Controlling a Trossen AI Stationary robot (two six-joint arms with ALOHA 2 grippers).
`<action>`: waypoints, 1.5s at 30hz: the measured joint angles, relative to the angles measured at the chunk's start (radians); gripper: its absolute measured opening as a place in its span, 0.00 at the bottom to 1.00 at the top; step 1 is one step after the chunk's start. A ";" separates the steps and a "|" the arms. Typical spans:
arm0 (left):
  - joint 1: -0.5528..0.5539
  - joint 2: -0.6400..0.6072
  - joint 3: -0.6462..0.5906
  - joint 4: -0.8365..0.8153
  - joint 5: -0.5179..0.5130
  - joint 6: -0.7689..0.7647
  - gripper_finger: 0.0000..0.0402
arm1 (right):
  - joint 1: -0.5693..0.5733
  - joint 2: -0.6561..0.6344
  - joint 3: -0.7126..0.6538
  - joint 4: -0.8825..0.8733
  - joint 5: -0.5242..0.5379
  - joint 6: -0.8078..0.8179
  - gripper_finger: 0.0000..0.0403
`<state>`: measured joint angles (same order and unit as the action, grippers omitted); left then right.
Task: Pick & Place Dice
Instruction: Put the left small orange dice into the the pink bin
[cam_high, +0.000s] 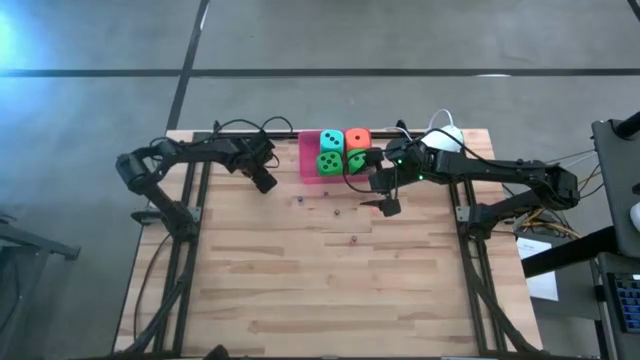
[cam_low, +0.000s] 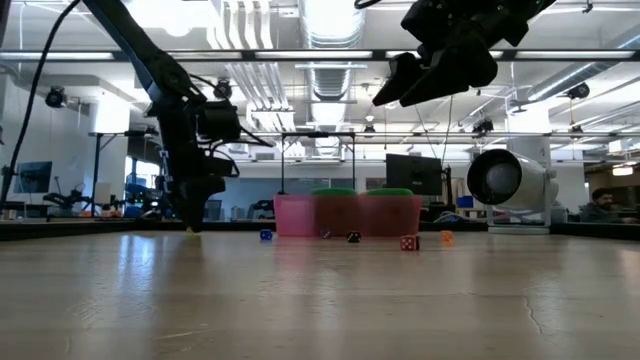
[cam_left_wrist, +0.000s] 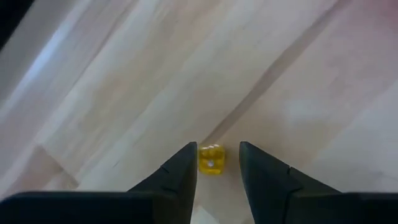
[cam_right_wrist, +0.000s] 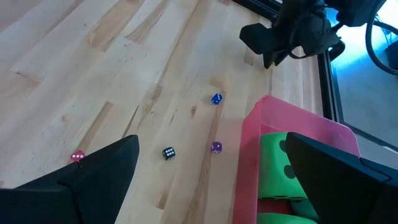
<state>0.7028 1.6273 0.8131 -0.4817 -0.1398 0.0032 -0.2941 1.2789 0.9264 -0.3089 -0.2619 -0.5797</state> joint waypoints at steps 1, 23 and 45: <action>0.000 0.000 0.000 0.000 0.002 0.000 0.31 | 0.000 0.000 0.000 0.000 0.000 0.000 0.99; 0.002 0.000 -0.001 -0.009 0.002 0.000 0.26 | 0.000 0.000 0.000 0.000 0.000 0.003 0.99; 0.000 -0.011 0.093 -0.061 0.001 0.000 0.13 | 0.000 0.000 0.000 0.000 0.000 0.001 0.99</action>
<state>0.7026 1.6165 0.9060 -0.5424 -0.1383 0.0032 -0.2942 1.2790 0.9264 -0.3092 -0.2619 -0.5786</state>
